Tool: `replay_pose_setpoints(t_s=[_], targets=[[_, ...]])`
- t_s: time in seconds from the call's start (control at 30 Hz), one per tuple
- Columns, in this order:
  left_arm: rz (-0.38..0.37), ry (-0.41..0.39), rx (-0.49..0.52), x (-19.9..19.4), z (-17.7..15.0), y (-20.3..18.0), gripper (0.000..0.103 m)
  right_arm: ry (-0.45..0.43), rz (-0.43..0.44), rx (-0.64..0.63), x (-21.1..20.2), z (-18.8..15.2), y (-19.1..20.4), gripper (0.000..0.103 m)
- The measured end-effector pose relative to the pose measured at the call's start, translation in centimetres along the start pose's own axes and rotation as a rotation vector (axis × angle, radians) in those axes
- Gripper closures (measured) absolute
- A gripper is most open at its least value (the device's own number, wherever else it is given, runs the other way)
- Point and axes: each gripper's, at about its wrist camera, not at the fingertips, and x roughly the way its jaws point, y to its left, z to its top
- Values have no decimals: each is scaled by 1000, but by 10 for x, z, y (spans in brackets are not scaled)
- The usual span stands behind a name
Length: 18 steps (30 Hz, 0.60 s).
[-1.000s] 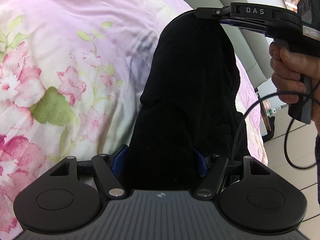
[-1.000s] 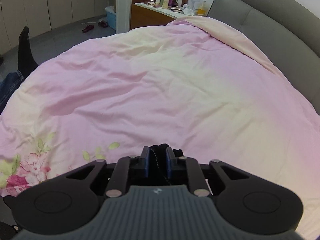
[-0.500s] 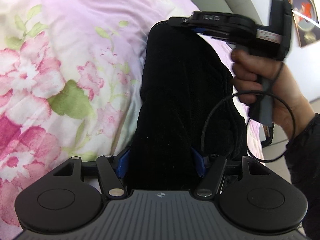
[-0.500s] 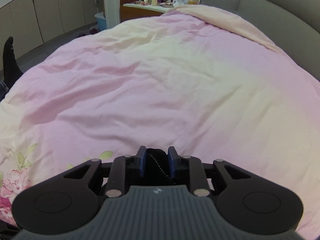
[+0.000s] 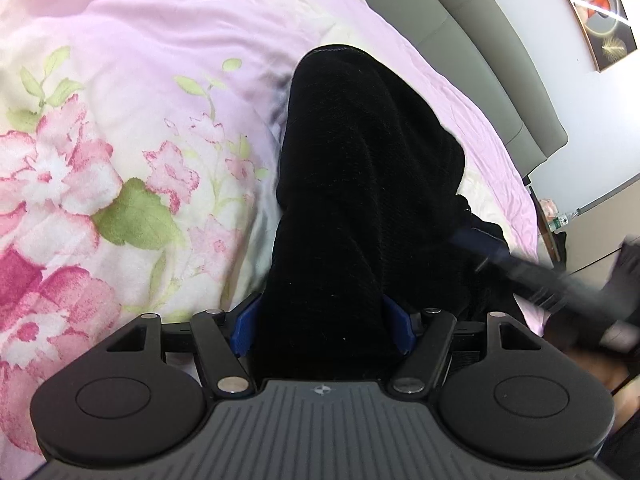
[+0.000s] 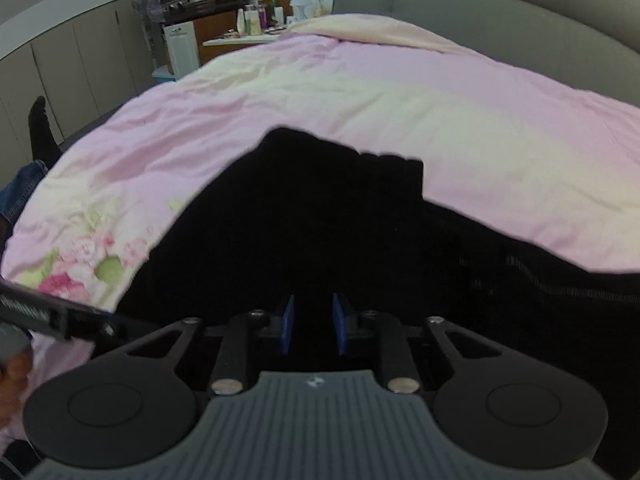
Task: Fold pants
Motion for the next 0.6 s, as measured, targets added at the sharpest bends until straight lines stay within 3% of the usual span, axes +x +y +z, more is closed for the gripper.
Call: replay_pose_setpoints(t_s=[0.07, 0.13, 0.23, 0.3, 0.37, 0.43, 0.53, 0.6], targets=[[35, -24, 39, 0, -8, -8, 24, -51, -12, -4, 2, -20, 1, 89], [65, -66, 74, -7, -12, -16, 24, -98, 7, 16, -17, -18, 0, 87], [77, -94, 72, -15, -8, -21, 24, -237, 48, 204, -65, -23, -28, 64], [73, -94, 28, -21, -3, -21, 24, -304, 5, 311, -95, -35, -54, 61], [69, -120, -8, -33, 2, -23, 24, -342, -59, 425, -123, -53, -86, 49], [69, -162, 0, -46, 7, -33, 24, -372, -135, 522, -148, -78, -118, 43], [61, -198, 41, -54, 17, -54, 23, -415, -242, 718, -177, -122, -165, 42], [59, -202, 67, -53, 21, -68, 22, -429, -301, 942, -187, -151, -199, 40]])
